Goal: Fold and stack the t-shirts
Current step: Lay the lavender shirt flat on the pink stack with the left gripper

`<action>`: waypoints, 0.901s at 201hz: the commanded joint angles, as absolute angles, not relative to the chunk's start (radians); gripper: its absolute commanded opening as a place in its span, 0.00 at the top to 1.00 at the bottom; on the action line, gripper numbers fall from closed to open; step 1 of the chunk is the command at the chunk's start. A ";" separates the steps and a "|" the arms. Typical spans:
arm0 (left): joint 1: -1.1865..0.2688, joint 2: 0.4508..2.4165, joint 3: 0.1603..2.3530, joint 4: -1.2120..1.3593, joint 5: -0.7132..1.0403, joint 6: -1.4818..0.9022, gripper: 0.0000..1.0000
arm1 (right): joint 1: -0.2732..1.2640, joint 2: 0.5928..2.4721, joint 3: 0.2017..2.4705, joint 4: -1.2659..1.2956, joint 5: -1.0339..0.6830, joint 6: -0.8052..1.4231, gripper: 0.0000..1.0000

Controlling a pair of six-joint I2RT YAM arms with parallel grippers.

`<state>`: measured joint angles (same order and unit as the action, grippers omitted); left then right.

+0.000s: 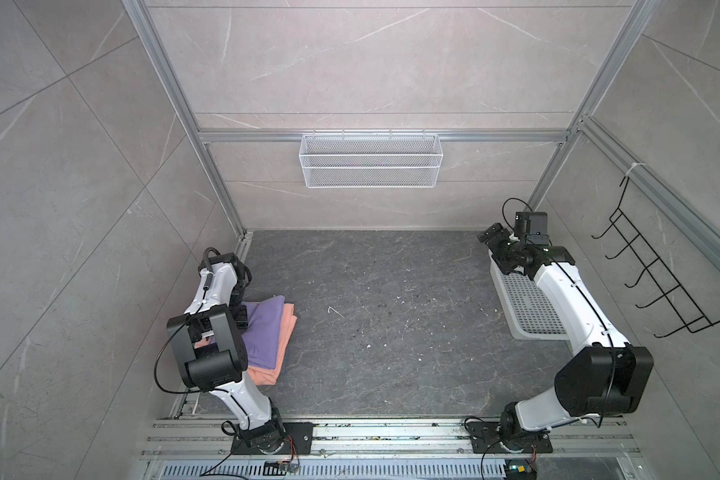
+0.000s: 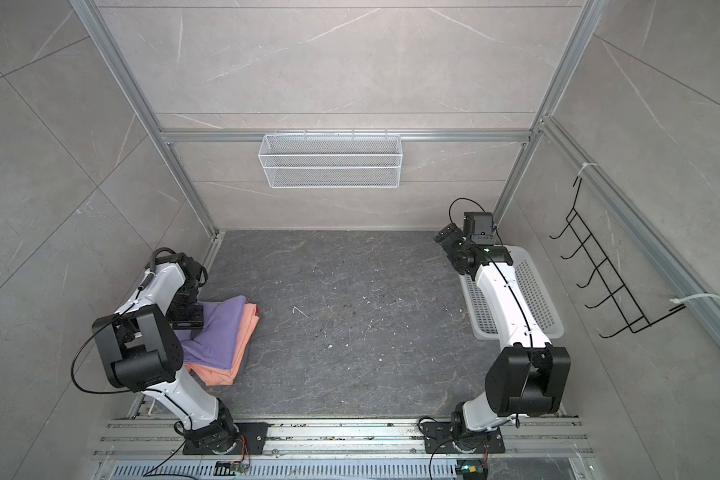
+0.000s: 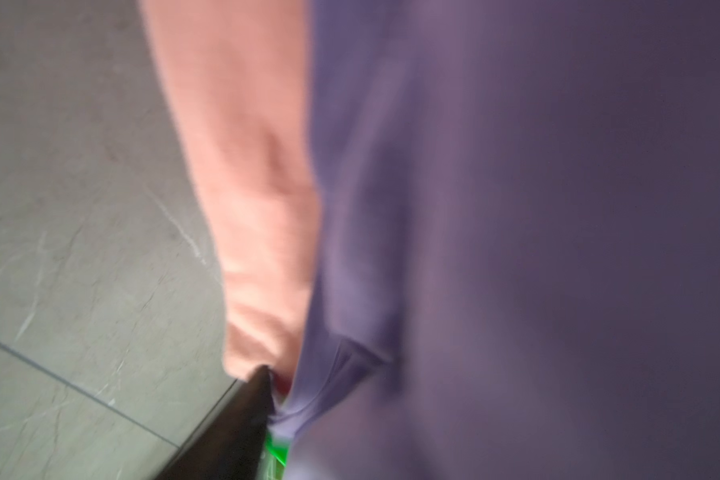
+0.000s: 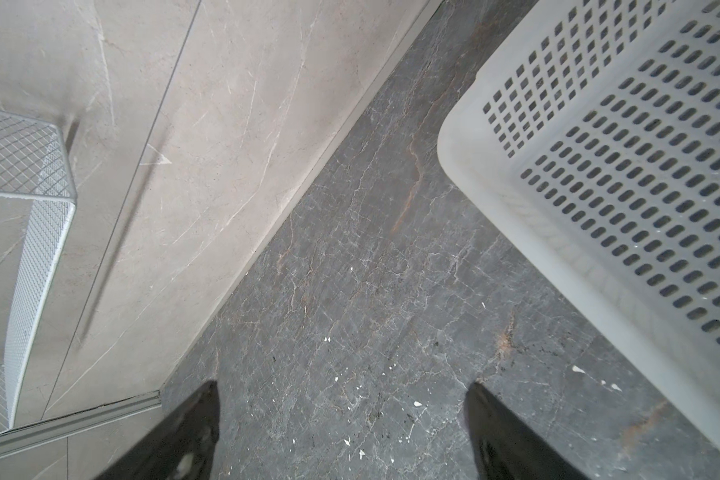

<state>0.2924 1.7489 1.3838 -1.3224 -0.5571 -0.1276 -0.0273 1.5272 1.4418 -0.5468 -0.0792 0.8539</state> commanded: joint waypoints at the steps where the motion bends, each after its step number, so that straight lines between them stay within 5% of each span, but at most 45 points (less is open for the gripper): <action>1: 0.310 1.735 1.430 -1.335 -0.588 -0.245 0.08 | -0.039 1.520 1.464 -0.576 -0.087 0.825 0.08; 34: 0.310 1.614 1.499 -1.337 -0.481 -0.340 0.07 | -0.051 1.512 1.450 -0.577 -0.094 0.825 0.08; 101: 0.311 1.297 1.329 -0.932 0.189 -0.534 0.10 | -0.069 1.518 1.452 -0.570 -0.103 0.830 0.08; 181: 0.466 1.336 1.118 -0.720 0.211 -0.589 0.14 | -0.120 1.454 1.417 -0.598 -0.114 0.813 0.08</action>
<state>0.3782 1.3422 1.1503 -0.8173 0.1703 -0.5663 -0.1085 1.5131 1.4391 -0.5690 -0.1024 0.8394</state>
